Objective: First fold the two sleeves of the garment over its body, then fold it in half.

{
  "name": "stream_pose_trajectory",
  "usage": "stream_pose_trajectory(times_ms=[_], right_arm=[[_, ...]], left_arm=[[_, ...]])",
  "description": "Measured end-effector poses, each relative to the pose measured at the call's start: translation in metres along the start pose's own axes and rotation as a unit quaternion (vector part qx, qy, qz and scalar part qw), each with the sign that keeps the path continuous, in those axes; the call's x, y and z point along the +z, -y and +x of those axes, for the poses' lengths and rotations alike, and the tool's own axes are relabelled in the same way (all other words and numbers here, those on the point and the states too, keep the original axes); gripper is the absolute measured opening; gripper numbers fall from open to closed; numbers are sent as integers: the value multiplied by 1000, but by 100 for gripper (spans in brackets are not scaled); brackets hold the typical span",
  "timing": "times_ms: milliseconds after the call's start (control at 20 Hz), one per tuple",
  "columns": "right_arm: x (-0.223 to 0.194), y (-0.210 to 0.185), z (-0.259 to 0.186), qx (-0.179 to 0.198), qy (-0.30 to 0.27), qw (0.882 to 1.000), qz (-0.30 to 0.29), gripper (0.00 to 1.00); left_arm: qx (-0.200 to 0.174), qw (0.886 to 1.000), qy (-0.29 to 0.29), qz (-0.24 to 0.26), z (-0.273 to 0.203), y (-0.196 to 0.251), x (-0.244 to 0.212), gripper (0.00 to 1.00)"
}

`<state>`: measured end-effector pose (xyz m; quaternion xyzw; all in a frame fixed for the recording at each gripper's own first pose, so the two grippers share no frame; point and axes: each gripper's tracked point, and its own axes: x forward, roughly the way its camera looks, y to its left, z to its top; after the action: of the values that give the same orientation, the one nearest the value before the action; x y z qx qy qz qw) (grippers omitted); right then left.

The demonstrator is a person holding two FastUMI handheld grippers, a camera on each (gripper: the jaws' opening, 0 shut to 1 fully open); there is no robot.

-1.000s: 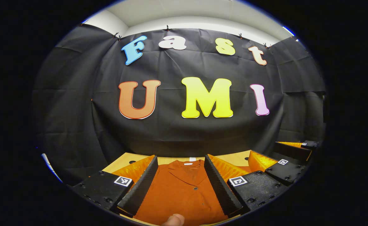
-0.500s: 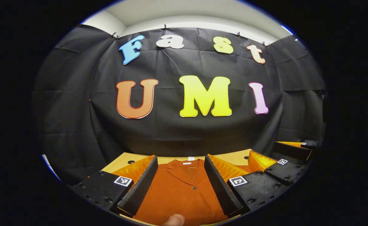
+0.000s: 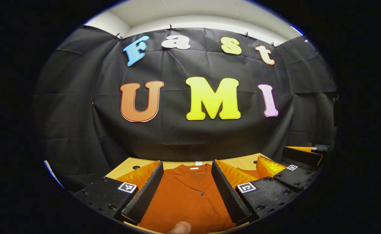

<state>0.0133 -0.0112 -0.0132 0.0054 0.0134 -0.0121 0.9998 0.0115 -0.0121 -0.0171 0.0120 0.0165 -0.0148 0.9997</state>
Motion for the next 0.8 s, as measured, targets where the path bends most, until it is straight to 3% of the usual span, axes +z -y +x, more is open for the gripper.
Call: stream_pose_trajectory(times_ms=[500,800], right_arm=[[-13,-8,1,2,-15,1000,-2,93],[-60,-1,11,18,-86,996,11,95]], left_arm=[[5,1000,-12,7,0,-9,-11,96],[4,998,-57,-13,-2,4,-42,96]])
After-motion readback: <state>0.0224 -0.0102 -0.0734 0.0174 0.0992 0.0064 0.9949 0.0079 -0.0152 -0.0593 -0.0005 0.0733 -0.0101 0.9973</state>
